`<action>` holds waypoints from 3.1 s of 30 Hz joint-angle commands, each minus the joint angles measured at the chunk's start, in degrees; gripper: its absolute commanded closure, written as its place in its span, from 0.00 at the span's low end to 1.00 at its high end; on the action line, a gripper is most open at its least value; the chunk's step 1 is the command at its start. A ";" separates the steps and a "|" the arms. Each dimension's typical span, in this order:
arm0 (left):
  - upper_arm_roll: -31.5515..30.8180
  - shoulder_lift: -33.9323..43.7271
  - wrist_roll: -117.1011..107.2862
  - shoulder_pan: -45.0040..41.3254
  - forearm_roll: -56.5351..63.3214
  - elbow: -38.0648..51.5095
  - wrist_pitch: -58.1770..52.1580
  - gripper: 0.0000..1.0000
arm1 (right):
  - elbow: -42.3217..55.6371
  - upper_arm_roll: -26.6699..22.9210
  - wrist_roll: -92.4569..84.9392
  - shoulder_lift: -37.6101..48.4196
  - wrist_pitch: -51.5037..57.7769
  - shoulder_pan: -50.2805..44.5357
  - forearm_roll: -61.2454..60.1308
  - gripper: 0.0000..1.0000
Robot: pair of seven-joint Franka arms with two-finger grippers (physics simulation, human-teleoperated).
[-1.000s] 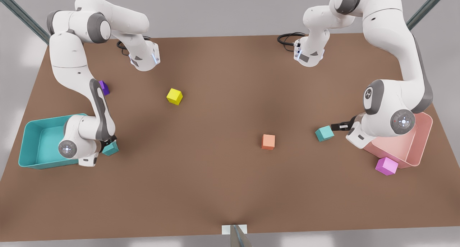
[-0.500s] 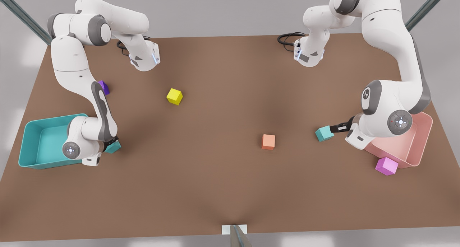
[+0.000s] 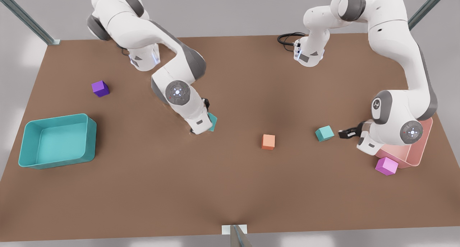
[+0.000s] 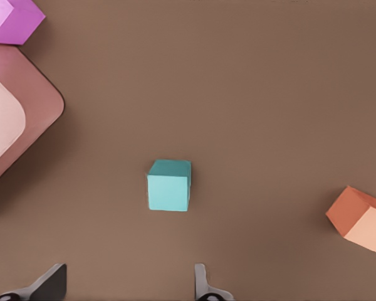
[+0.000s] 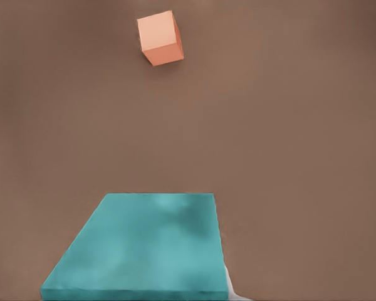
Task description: Stack the two blue cubes on top of each other
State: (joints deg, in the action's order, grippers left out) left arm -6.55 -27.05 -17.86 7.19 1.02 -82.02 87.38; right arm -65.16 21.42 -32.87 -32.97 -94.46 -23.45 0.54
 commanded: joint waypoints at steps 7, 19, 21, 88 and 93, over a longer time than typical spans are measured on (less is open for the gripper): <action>-3.82 0.15 12.59 4.94 -3.83 -9.98 14.30 0.00 | 3.47 -1.20 45.35 -17.30 -19.62 -16.63 5.52 0.76; -5.58 2.97 12.24 4.50 -3.39 -30.83 34.70 0.00 | 3.38 -2.17 49.13 -24.78 -27.18 -17.51 10.45 0.00; -5.49 2.09 12.24 4.67 -3.30 -30.91 35.67 0.00 | 3.38 -2.17 49.13 -24.69 -27.18 -17.51 10.45 0.00; -23.68 -6.70 -41.73 -16.33 2.15 -20.98 34.18 0.37 | -21.93 -15.71 40.96 25.50 10.35 30.39 1.13 0.00; -23.77 -6.61 -42.43 -16.42 3.55 -21.34 33.91 0.00 | -21.93 -15.71 40.96 25.41 10.35 30.39 1.13 0.00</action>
State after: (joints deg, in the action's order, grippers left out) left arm -30.30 -33.75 -53.74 -9.22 4.09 -103.37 121.32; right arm -87.13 5.70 7.06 -7.61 -84.14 6.94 1.70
